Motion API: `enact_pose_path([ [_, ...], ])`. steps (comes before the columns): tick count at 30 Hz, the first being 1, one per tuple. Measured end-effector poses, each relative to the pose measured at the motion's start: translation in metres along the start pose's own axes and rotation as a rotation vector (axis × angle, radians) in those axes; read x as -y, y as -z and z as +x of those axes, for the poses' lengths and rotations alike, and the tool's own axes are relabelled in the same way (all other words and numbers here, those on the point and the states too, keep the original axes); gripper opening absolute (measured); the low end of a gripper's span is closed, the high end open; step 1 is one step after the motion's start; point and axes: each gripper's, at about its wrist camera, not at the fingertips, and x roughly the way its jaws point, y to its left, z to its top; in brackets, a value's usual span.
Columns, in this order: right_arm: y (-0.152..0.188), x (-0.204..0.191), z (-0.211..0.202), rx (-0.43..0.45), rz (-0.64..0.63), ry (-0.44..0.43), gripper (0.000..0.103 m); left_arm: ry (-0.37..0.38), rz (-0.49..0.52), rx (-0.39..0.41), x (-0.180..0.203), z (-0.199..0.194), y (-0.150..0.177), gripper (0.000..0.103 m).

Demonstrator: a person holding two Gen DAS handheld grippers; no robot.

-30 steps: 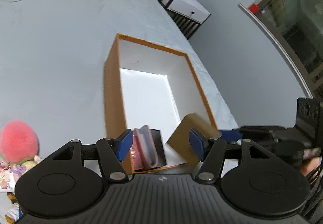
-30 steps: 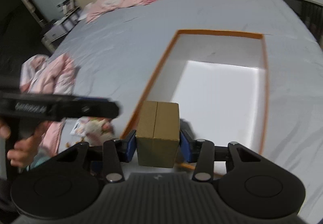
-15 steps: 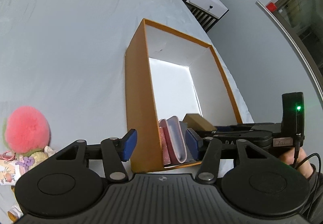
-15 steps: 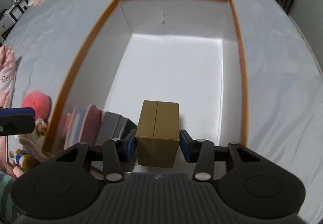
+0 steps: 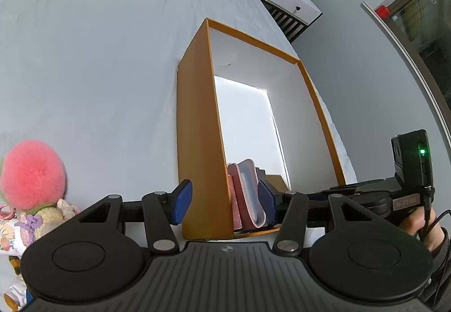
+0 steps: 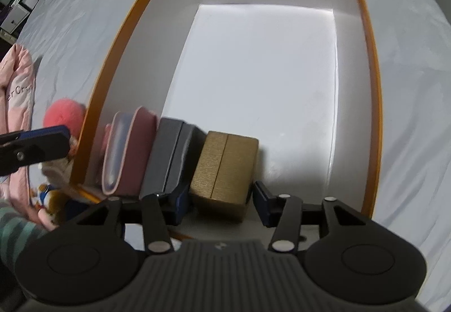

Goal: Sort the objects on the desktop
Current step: 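Lower the grey box into the orange box while the left tool lowers the gold box, then open both tools and lift them out of the orange box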

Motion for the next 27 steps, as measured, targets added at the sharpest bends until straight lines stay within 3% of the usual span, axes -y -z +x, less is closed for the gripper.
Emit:
enact_pose_path([
  [5, -0.004, 0.004, -0.013, 0.027, 0.026, -0.019, 0.051, 0.01, -0.009, -0.003, -0.001, 0.002, -0.001, 0.059],
  [7, -0.007, 0.009, -0.014, 0.035, 0.049, -0.013, 0.038, 0.012, -0.013, -0.004, -0.001, 0.003, -0.001, 0.059],
  [10, -0.006, 0.014, -0.009, 0.025, 0.073, -0.016, 0.028, 0.009, -0.012, -0.004, 0.001, 0.004, -0.001, 0.059],
  [18, 0.001, 0.019, -0.01, 0.04, 0.065, -0.008, 0.02, -0.012, -0.003, -0.012, 0.005, 0.006, 0.0, 0.054],
  [23, 0.011, 0.005, -0.055, 0.204, 0.011, 0.041, 0.023, -0.041, 0.013, -0.01, 0.01, 0.008, -0.001, 0.041],
  [26, 0.012, 0.002, -0.08, 0.322, -0.034, 0.161, 0.026, -0.078, 0.027, -0.012, 0.015, 0.013, -0.001, 0.041],
  [27, 0.014, 0.002, -0.087, 0.353, -0.045, 0.21, 0.033, -0.094, 0.038, -0.012, 0.018, 0.014, -0.001, 0.041],
])
